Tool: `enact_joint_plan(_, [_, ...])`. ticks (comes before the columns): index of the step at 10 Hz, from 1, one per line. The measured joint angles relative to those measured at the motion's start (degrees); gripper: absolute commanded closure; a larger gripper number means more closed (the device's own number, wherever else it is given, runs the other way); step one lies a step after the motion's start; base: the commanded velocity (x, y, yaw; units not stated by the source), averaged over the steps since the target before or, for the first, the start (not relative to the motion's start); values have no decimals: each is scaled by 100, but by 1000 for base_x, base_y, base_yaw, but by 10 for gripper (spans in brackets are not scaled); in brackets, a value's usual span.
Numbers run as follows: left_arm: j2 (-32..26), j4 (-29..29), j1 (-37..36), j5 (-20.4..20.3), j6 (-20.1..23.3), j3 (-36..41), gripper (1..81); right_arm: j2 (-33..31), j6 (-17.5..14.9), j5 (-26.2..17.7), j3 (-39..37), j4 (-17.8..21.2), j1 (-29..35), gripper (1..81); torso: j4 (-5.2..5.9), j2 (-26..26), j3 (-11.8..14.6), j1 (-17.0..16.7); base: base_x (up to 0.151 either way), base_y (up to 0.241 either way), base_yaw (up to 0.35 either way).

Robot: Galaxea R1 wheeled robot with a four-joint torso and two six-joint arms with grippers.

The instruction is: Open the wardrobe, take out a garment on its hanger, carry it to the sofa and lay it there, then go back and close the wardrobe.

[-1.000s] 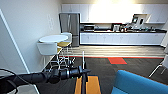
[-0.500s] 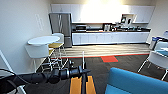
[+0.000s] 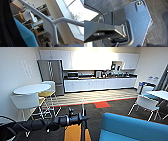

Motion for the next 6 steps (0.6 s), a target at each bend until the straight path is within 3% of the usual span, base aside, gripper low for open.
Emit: enact_joint_plan(6, [-117, 13, 11, 6, 0, 140, 811, 0, -2, -146, -29, -2, 4, 10, 0, 0, 0, 0, 0, 0, -230])
